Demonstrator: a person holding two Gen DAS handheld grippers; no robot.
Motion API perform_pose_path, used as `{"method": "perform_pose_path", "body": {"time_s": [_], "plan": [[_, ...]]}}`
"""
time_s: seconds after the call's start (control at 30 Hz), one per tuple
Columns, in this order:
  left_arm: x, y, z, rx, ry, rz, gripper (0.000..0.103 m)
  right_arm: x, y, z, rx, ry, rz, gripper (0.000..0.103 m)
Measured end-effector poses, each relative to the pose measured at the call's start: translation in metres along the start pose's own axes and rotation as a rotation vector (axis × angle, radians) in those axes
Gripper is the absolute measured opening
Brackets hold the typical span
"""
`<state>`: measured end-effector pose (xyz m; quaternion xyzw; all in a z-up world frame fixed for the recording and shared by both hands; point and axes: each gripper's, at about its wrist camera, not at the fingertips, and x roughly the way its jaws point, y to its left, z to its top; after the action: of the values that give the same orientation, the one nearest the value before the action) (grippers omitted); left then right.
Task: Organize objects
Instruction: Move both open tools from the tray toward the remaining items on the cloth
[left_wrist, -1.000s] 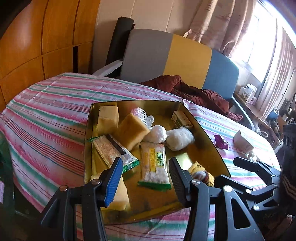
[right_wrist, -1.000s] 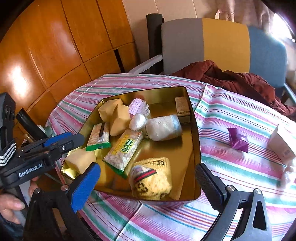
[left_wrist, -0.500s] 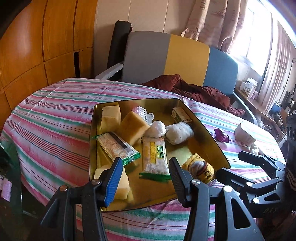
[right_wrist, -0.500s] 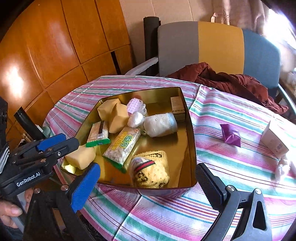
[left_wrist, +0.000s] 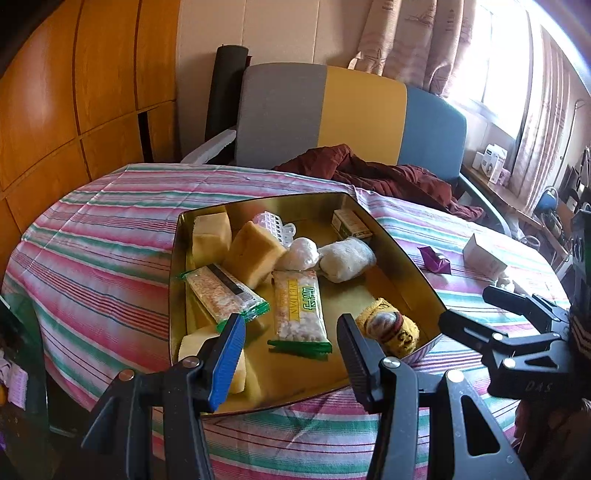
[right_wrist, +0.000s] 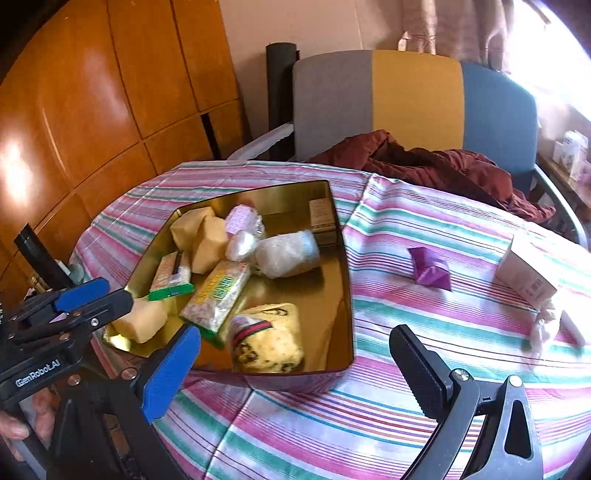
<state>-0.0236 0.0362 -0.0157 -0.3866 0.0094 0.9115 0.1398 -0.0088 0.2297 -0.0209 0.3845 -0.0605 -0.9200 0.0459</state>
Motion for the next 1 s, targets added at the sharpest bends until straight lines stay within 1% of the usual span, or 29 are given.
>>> {"method": "perform_pose_path", "body": {"time_s": [0.33, 0.47, 0.77, 1.0], "plan": [[0.000, -0.010, -0.001, 0.034, 0.010, -0.006, 0.052, -0.004, -0.029, -0.006, 0.047, 0.006, -0.038, 0.103], [-0.001, -0.015, 0.001, 0.048, 0.009, -0.006, 0.052, -0.009, -0.043, -0.006, 0.053, 0.008, -0.066, 0.103], [-0.003, -0.034, 0.005, 0.099, 0.006, -0.021, 0.052, -0.023, -0.090, -0.003, 0.075, 0.016, -0.144, 0.103], [0.000, -0.051, 0.008, 0.141, 0.014, -0.036, 0.052, -0.038, -0.130, 0.003, 0.113, 0.000, -0.214, 0.103]]}}
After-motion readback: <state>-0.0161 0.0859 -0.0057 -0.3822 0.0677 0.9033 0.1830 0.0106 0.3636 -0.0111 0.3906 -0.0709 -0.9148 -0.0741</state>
